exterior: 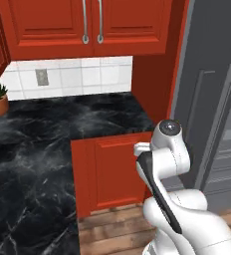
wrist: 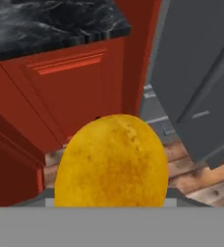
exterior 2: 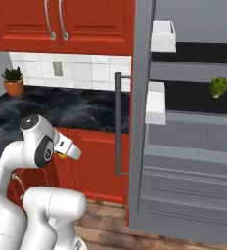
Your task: Place the mango in the correct fridge rack based on whether it is a fruit or vegetable. Finally, close the fridge door.
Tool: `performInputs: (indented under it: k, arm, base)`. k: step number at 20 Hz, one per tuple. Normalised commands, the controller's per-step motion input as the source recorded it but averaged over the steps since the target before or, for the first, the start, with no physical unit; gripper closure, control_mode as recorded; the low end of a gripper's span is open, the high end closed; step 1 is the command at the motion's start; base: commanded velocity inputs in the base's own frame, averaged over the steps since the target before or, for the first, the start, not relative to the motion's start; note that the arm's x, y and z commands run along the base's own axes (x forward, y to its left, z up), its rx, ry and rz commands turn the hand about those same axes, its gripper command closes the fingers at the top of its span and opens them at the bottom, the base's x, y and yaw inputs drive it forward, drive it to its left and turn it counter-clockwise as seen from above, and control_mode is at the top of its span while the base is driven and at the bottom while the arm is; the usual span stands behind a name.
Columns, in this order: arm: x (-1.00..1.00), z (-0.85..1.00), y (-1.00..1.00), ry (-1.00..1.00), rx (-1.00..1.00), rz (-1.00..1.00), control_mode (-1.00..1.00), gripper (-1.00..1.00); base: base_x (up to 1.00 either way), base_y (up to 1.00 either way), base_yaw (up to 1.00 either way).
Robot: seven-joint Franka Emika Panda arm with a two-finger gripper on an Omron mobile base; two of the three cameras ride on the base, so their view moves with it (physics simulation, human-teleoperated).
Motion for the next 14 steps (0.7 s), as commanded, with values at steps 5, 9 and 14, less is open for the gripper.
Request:
performInputs:
  k: [5, 9, 14]
  arm:
    - [0.00, 0.00, 0.00, 0.00, 0.00, 0.00, 1.00, 1.00]
    - [0.00, 0.00, 0.00, 0.00, 0.00, 0.00, 1.00, 1.00]
    - [0.00, 0.00, 0.00, 0.00, 0.00, 0.00, 1.00, 1.00]
  base:
    - [-0.97, -0.84, -0.06]
    - [-0.41, -1.00, -0.02]
    - [0.28, -0.94, -0.01]
